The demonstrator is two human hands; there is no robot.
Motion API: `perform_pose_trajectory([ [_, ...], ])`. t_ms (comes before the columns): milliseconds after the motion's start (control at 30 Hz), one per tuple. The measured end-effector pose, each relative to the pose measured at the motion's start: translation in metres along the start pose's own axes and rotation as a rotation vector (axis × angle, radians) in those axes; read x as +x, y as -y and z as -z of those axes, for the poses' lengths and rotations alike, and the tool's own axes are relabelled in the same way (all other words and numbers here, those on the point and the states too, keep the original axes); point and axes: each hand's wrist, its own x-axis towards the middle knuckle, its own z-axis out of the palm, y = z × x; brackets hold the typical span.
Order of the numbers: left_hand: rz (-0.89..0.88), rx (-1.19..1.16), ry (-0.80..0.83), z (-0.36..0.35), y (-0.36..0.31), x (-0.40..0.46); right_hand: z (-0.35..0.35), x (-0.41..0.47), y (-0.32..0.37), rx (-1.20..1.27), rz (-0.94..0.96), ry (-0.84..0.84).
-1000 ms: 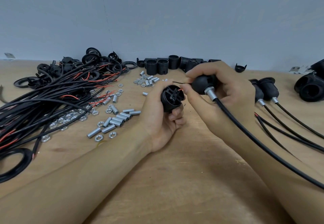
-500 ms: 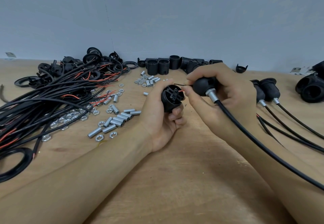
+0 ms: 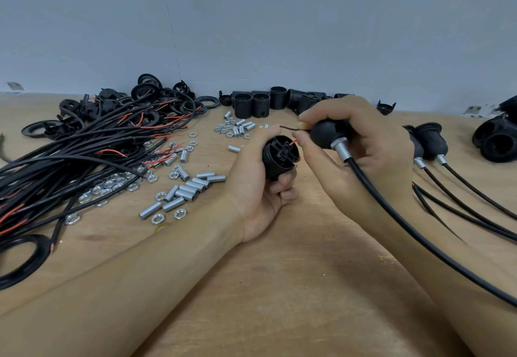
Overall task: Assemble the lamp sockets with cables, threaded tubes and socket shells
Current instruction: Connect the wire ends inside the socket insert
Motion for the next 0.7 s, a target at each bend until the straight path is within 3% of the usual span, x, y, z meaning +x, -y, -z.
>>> perform_pose_trajectory([
  [700, 0.025, 0.056, -0.007, -0.0002, 0.0002, 0.0007, 0.0001, -0.0007, -0.0005, 0.035, -0.054, 0.137],
])
